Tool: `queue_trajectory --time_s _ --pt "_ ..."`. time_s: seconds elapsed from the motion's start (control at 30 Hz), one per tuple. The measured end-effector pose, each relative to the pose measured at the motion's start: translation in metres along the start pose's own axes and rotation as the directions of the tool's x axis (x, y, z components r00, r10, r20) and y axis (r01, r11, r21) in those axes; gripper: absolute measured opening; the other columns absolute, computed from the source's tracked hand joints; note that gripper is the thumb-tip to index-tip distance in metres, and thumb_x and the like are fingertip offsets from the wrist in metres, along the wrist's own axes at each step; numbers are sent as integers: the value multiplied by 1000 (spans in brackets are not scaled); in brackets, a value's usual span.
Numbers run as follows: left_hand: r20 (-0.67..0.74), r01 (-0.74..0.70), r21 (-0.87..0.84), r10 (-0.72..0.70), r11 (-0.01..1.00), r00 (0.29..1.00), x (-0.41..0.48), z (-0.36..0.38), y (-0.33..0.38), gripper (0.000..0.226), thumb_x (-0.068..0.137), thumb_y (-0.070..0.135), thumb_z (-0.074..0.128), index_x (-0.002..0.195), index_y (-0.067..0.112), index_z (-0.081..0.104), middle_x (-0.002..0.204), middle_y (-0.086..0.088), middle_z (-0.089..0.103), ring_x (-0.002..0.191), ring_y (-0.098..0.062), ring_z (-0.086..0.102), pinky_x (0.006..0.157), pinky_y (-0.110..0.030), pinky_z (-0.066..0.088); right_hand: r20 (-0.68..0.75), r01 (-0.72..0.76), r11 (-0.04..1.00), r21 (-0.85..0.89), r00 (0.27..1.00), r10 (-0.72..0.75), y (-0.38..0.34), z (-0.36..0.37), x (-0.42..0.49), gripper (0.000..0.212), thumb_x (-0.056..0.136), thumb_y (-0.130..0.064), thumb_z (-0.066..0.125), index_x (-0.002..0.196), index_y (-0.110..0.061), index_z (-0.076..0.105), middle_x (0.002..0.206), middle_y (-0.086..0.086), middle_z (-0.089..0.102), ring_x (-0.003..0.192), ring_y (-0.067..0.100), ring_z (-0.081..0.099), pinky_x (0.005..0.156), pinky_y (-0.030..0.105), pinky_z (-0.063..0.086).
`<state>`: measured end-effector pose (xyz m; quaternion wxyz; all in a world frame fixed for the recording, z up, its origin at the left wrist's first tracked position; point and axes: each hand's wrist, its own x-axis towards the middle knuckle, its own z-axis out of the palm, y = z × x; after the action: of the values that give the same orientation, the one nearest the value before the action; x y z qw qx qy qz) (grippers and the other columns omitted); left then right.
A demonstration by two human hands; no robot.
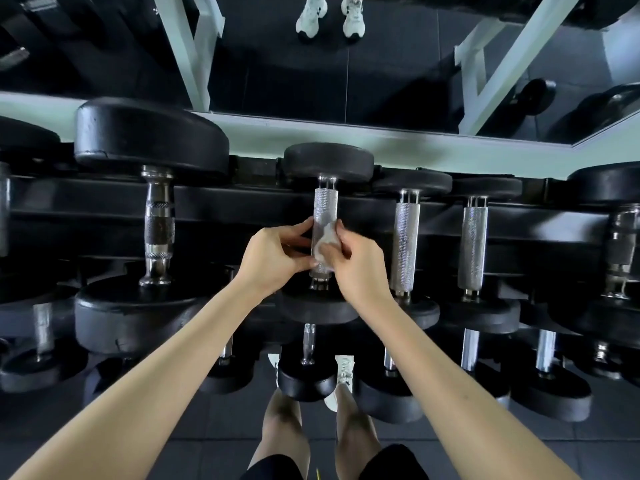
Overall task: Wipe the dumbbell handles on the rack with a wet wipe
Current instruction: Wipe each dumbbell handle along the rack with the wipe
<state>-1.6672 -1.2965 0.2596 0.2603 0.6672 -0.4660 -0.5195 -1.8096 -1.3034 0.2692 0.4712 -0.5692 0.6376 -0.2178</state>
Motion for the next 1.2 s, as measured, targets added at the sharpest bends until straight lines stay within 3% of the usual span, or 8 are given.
queue_trajectory --time_s 0.13,0.33,0.43,0.6,0.83,1.03,1.1,1.2 --pt "27 5 41 -6 999 1000 0 -4 3 64 68 12 83 126 23 59 95 11 71 84 -6 68 89 -29 52 137 -36 996 -82 990 47 13 -5 -13 14 90 -13 60 97 -8 71 75 -1 67 68 6 59 66 16 43" --pt "47 38 91 -43 995 998 -6 -8 8 69 73 9 79 132 33 51 83 23 63 84 10 59 72 0 39 4 -30 981 192 1000 30 -16 -10 32 23 95 -8 52 76 -19 57 63 -11 53 61 0 48 72 17 44" --pt "83 88 69 -93 994 992 -6 -12 8 73 76 -6 69 131 38 51 89 22 65 89 5 62 74 -4 43 48 3 971 239 999 -14 -17 -13 44 13 97 -9 48 89 -11 58 64 -11 49 63 2 47 83 20 47" --pt "99 94 67 -100 993 990 -5 -16 4 76 74 -13 55 128 41 54 92 15 73 95 -8 67 93 -36 52 180 -14 971 237 983 -30 0 -16 24 6 94 -11 56 96 -10 61 75 -9 60 67 -4 55 77 15 49" --pt "-12 12 72 -12 997 1000 -13 -23 15 64 82 -13 47 127 31 56 95 10 72 90 -8 67 85 -25 51 403 -100 981 166 915 25 17 -17 -4 16 88 2 57 73 -3 60 69 5 59 66 9 54 72 18 47" --pt "-99 35 37 -31 999 995 -16 -36 19 64 82 -17 37 126 25 58 95 5 71 93 -12 67 85 -22 46 352 -77 997 -25 932 81 11 -16 -8 24 79 -6 55 56 -11 54 59 7 55 59 11 45 62 27 38" --pt "-106 49 20 -46 999 993 -16 -41 21 65 81 -18 37 125 24 58 93 6 71 93 -12 67 86 -22 46 308 -73 994 -84 946 96 7 -23 -10 36 80 -9 54 46 -19 50 46 -6 47 50 7 38 54 24 32" --pt "-121 49 -5 -49 999 991 -19 -47 22 53 83 -12 48 116 27 63 90 8 72 86 -10 65 86 -24 48 172 -25 1000 -17 985 28 -4 -40 -16 24 88 -11 59 64 -18 62 55 -9 52 54 3 43 55 19 37"
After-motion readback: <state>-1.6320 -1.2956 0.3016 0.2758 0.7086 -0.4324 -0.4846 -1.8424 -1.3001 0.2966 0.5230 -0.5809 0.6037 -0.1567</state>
